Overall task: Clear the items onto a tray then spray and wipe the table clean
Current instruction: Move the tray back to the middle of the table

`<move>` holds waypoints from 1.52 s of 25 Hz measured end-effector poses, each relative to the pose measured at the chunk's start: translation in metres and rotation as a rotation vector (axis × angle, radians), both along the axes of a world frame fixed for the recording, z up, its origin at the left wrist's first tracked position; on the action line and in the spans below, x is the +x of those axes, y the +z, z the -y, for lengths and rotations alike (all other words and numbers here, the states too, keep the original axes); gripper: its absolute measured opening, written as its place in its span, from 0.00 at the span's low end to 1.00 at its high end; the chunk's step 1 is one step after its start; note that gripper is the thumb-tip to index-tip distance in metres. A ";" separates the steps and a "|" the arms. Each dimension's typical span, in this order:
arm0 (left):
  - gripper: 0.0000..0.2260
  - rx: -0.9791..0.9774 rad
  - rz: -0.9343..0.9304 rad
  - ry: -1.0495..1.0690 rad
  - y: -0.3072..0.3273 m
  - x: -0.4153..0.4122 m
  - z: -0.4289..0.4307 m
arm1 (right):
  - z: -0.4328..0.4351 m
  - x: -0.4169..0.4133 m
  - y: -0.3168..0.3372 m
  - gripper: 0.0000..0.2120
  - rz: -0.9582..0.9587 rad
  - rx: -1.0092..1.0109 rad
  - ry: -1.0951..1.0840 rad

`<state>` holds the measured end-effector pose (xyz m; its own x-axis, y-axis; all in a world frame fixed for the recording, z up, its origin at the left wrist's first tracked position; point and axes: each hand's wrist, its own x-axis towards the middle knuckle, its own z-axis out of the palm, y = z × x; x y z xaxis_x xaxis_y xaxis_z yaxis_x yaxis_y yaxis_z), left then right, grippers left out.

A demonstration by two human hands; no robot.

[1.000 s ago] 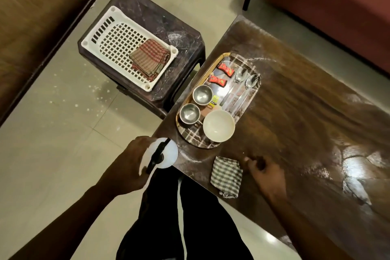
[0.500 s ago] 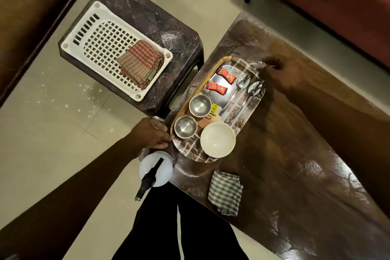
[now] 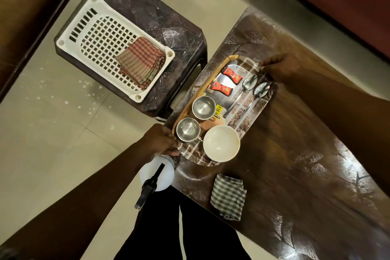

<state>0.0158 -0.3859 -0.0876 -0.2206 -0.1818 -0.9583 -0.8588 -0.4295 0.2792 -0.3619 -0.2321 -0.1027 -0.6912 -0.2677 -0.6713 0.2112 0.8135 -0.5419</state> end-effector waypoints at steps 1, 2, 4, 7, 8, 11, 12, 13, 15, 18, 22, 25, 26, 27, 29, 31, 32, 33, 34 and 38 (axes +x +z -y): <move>0.10 -0.010 -0.014 0.007 0.000 0.001 0.001 | -0.001 0.000 0.001 0.05 -0.002 0.000 -0.014; 0.05 -0.022 -0.033 0.010 0.002 0.001 0.002 | -0.003 0.000 0.003 0.06 -0.003 0.001 -0.028; 0.09 -0.038 -0.066 0.004 0.005 0.000 0.007 | -0.007 0.001 0.012 0.08 -0.006 -0.006 -0.044; 0.12 -0.045 -0.115 -0.024 0.021 -0.003 0.016 | -0.017 0.004 0.039 0.09 -0.003 -0.027 -0.070; 0.11 -0.049 -0.124 -0.041 0.028 -0.005 0.019 | -0.022 0.006 0.050 0.09 -0.001 -0.032 -0.089; 0.03 -0.100 -0.141 -0.106 0.062 -0.011 0.029 | -0.042 0.015 0.087 0.09 -0.023 -0.068 -0.180; 0.03 -0.118 -0.148 -0.120 0.076 -0.014 0.032 | -0.051 0.019 0.100 0.10 -0.045 -0.074 -0.213; 0.03 -0.136 -0.162 -0.135 0.091 -0.016 0.035 | -0.060 0.022 0.115 0.10 -0.065 -0.076 -0.251; 0.06 -0.168 -0.197 -0.186 0.122 -0.023 0.039 | -0.080 0.031 0.143 0.09 -0.080 -0.091 -0.339; 0.05 -0.198 -0.242 -0.258 0.168 -0.032 0.041 | -0.110 0.047 0.182 0.07 -0.066 -0.113 -0.454; 0.07 -0.211 -0.310 -0.338 0.228 -0.049 0.049 | -0.156 0.077 0.242 0.10 -0.107 -0.176 -0.568; 0.05 -0.243 -0.364 -0.423 0.263 -0.067 0.055 | -0.189 0.107 0.279 0.09 -0.098 -0.222 -0.641; 0.04 -0.252 -0.385 -0.441 0.272 -0.074 0.056 | -0.198 0.117 0.287 0.09 -0.087 -0.239 -0.670; 0.04 -0.252 -0.407 -0.458 0.282 -0.080 0.054 | -0.208 0.129 0.296 0.09 -0.084 -0.260 -0.703; 0.03 -0.245 -0.437 -0.496 0.299 -0.089 0.047 | -0.228 0.154 0.309 0.11 -0.080 -0.292 -0.766; 0.04 -0.243 -0.466 -0.540 0.313 -0.097 0.032 | -0.250 0.180 0.318 0.11 -0.070 -0.316 -0.815; 0.04 -0.248 -0.481 -0.550 0.318 -0.099 0.022 | -0.262 0.192 0.320 0.11 -0.063 -0.333 -0.836; 0.03 -0.258 -0.494 -0.545 0.322 -0.101 0.012 | -0.273 0.202 0.322 0.11 -0.056 -0.352 -0.859; 0.05 -0.275 -0.501 -0.541 0.325 -0.102 0.002 | -0.284 0.212 0.322 0.11 -0.048 -0.374 -0.883; 0.11 -0.316 -0.538 -0.560 0.337 -0.105 -0.054 | -0.349 0.248 0.325 0.13 -0.053 -0.457 -0.942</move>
